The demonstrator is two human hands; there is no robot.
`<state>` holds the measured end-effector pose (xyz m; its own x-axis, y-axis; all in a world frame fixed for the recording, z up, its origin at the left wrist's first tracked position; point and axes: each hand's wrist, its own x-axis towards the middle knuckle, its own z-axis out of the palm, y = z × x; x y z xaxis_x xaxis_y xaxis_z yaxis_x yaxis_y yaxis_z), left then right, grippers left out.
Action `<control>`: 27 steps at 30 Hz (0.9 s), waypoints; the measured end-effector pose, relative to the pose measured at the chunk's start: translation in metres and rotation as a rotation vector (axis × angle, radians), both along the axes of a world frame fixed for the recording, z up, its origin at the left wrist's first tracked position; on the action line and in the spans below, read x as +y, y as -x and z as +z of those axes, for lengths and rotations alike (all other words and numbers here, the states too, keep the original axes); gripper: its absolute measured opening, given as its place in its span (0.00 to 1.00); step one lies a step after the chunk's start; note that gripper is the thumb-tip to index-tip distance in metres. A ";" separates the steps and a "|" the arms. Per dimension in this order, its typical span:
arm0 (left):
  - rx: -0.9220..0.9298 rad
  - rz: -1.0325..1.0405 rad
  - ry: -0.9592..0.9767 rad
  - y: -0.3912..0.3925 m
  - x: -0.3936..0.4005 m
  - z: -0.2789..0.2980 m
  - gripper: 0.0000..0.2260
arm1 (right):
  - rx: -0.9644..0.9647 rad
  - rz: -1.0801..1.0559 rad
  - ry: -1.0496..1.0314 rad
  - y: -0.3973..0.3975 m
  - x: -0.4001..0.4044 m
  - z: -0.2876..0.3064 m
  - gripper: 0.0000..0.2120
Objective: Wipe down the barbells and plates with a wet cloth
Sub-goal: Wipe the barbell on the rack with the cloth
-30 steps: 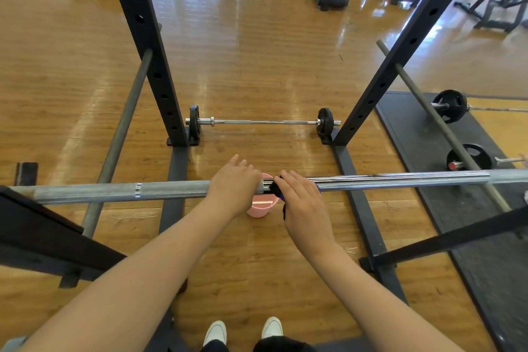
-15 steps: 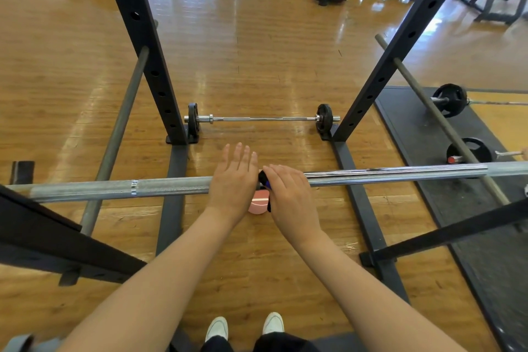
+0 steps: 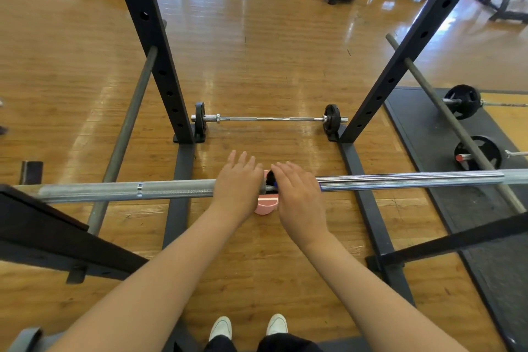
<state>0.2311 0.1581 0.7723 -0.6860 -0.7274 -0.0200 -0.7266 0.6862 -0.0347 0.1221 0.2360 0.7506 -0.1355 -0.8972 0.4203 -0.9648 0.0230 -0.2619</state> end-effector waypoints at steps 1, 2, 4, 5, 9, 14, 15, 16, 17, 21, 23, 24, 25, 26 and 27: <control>0.027 0.010 0.047 -0.002 0.002 -0.005 0.22 | 0.003 0.017 0.000 -0.004 0.000 -0.004 0.18; 0.054 0.021 0.094 -0.003 0.002 -0.008 0.22 | 0.005 0.035 0.010 -0.004 0.002 -0.007 0.17; 0.078 0.024 0.141 -0.003 0.001 -0.013 0.21 | 0.018 0.052 0.039 0.002 0.008 -0.011 0.17; 0.077 0.008 0.145 -0.003 0.000 -0.014 0.21 | 0.020 0.046 0.054 0.007 0.011 -0.010 0.17; 0.091 -0.016 0.127 -0.004 -0.001 -0.012 0.26 | -0.036 -0.017 0.075 0.015 0.016 0.001 0.19; 0.093 -0.032 0.017 -0.006 0.004 -0.002 0.41 | -0.126 -0.073 -0.159 -0.001 0.003 0.002 0.31; 0.136 -0.056 0.005 -0.006 0.009 -0.001 0.41 | -0.170 -0.054 -0.202 -0.001 0.002 0.004 0.33; 0.200 -0.098 -0.001 -0.006 0.016 0.000 0.41 | -0.219 -0.023 -0.237 0.000 0.003 0.009 0.34; 0.261 -0.134 -0.031 -0.003 0.025 0.001 0.41 | -0.272 0.023 -0.281 0.003 0.004 0.013 0.35; 0.350 -0.123 -0.169 0.019 0.045 0.000 0.43 | -0.552 0.149 -0.424 0.023 0.013 0.032 0.38; 0.302 -0.066 -0.141 0.030 0.046 0.000 0.42 | -0.655 0.137 -0.367 0.034 0.018 0.038 0.37; 0.278 -0.056 -0.086 0.033 0.046 0.001 0.40 | -0.643 0.115 -0.313 0.041 0.021 0.038 0.34; 0.252 -0.042 -0.028 0.036 0.048 0.001 0.39 | -0.584 0.082 -0.246 0.049 0.023 0.036 0.31; 0.206 -0.009 -0.009 0.039 0.049 0.000 0.38 | -0.488 0.038 -0.178 0.058 0.024 0.033 0.27; 0.188 0.035 0.026 0.044 0.051 -0.001 0.38 | -0.386 -0.012 -0.130 0.067 0.025 0.029 0.24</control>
<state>0.1872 0.2092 0.7709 -0.6502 -0.7493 0.1253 -0.7453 0.6611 0.0859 0.0546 0.2606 0.7793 -0.2717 -0.9369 0.2199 -0.7960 0.0904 -0.5986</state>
